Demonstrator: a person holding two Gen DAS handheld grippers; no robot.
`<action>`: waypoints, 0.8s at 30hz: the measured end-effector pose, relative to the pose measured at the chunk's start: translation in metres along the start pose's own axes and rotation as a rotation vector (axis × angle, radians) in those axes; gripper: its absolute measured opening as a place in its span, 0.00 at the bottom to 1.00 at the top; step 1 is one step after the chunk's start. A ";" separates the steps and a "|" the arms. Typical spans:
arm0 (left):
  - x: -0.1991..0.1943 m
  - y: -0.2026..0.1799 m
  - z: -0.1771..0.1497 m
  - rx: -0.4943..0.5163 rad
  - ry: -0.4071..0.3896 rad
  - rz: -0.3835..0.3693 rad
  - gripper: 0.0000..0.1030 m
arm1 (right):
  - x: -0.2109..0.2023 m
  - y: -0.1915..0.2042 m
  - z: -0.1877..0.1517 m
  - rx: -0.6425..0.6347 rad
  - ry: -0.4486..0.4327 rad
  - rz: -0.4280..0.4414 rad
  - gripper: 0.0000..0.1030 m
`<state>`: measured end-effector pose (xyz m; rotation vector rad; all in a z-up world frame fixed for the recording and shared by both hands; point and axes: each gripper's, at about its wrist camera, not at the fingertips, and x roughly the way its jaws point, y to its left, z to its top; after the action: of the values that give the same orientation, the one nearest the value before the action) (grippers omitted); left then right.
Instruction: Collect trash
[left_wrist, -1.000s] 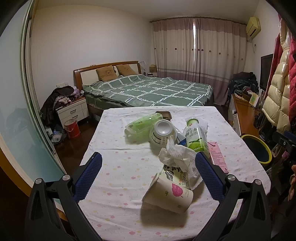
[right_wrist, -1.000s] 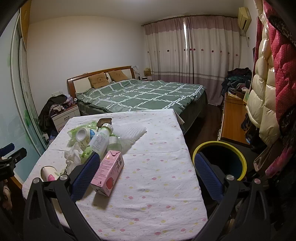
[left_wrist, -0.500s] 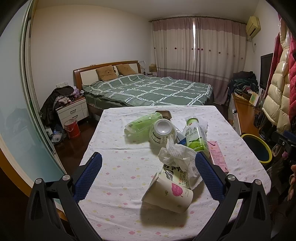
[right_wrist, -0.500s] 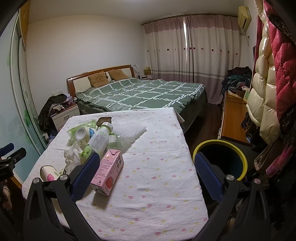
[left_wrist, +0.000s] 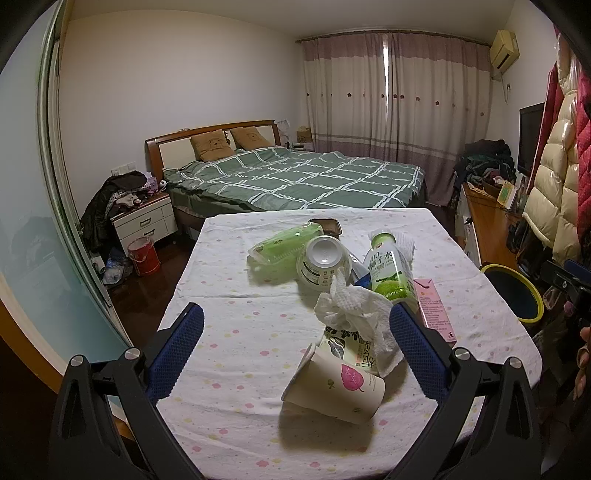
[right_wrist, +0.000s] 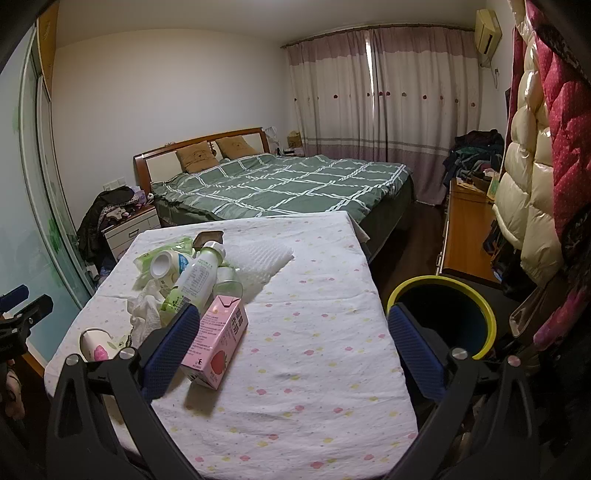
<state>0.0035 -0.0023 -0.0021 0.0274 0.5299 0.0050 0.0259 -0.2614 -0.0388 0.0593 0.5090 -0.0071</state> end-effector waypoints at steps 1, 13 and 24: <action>0.000 0.000 0.000 0.000 0.000 0.000 0.96 | 0.000 0.000 0.000 0.000 0.001 0.001 0.94; 0.008 -0.006 -0.009 0.009 0.008 -0.002 0.96 | 0.004 0.001 -0.003 0.004 0.015 0.002 0.94; 0.021 0.006 -0.008 -0.007 0.001 0.025 0.96 | 0.048 0.018 0.007 -0.014 0.086 0.099 0.94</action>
<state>0.0174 0.0039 -0.0189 0.0270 0.5309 0.0316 0.0718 -0.2437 -0.0556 0.0710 0.5918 0.0959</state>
